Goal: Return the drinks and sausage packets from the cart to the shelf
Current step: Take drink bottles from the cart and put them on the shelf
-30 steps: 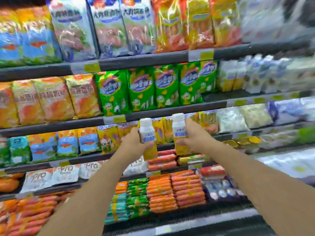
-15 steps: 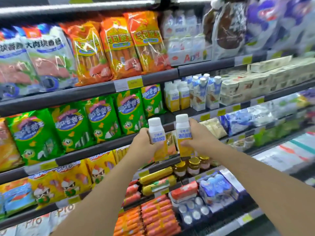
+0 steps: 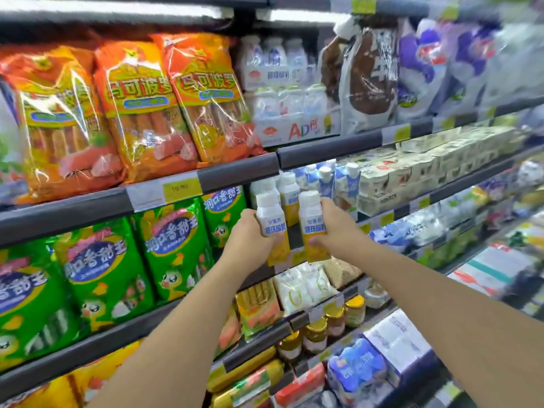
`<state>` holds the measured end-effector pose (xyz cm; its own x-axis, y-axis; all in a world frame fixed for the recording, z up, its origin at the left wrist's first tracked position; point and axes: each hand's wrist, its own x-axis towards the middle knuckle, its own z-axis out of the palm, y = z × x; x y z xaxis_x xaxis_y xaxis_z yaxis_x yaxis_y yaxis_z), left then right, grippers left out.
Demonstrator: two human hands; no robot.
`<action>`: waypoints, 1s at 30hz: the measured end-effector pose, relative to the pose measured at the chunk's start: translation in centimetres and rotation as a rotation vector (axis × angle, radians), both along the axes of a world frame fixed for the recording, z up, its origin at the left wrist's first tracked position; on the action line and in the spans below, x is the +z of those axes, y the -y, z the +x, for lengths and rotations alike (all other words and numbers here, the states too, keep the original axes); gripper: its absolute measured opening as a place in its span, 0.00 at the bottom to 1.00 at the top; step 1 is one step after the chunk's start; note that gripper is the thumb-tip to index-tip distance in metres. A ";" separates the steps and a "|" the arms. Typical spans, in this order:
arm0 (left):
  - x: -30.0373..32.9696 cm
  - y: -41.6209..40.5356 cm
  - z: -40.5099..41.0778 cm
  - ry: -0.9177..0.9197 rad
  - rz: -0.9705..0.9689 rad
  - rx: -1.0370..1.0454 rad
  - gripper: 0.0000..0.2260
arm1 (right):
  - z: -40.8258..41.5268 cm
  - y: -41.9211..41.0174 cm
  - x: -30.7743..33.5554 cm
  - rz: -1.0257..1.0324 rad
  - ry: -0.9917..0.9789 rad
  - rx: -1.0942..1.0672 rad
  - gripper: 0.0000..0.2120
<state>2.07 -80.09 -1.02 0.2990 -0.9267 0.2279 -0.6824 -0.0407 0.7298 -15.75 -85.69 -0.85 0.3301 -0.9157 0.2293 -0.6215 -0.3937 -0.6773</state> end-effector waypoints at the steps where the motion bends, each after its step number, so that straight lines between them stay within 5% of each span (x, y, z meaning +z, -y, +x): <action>1: 0.1 0.9 0.1 0.000 0.005 0.004 0.19 | 0.4 0.7 0.1 -0.011 -0.014 -0.006 0.25; 20: -1.6 8.4 -0.6 0.036 -0.049 0.171 0.23 | 2.8 9.0 -0.8 0.030 -0.105 0.083 0.24; 30: -2.4 7.9 -2.7 0.087 -0.001 0.328 0.26 | 1.0 9.4 -1.3 -0.120 -0.281 0.158 0.42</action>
<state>-0.60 -87.98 -3.43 0.5605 -0.7842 0.2662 -0.6926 -0.2676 0.6698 -14.79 -95.07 -2.13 0.5316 -0.8199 0.2127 -0.7018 -0.5669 -0.4314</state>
